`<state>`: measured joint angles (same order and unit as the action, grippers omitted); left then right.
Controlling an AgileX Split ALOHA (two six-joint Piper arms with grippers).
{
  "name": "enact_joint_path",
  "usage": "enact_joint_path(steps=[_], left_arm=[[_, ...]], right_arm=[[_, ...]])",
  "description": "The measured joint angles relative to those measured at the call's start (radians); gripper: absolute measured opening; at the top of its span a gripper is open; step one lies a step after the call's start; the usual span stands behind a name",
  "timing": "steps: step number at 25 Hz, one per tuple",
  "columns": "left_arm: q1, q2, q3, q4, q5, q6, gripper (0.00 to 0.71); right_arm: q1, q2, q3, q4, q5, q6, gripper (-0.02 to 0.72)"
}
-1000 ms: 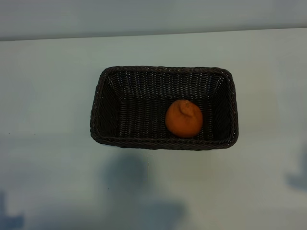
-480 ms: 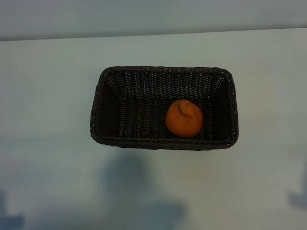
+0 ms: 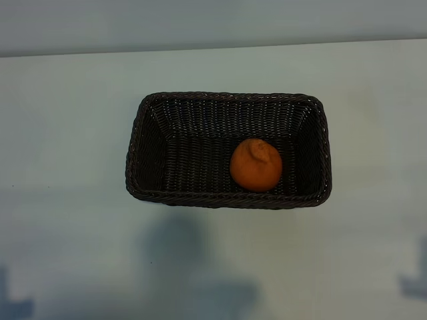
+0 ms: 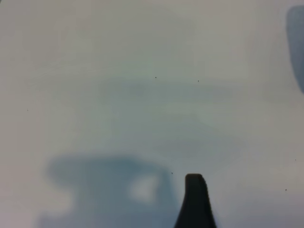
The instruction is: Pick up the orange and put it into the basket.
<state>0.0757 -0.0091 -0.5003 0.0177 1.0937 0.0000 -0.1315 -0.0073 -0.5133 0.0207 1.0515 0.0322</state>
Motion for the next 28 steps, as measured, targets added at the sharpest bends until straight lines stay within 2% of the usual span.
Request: enact_joint_path(steps=[5,18,28], left_arm=[[0.000,0.000,0.000,0.000,0.000,0.000,0.551],[0.000,0.000,0.000,0.000,0.000,-0.005,0.551],[0.000,0.000,0.000,0.000,0.000,-0.005,0.551]], right_arm=[[0.000,0.000,0.000,0.000,0.015,-0.045,0.547],[0.000,0.000,0.025,0.001,0.016,-0.040,0.533],[0.000,0.000,0.025,-0.004,0.016,-0.012,0.533]])
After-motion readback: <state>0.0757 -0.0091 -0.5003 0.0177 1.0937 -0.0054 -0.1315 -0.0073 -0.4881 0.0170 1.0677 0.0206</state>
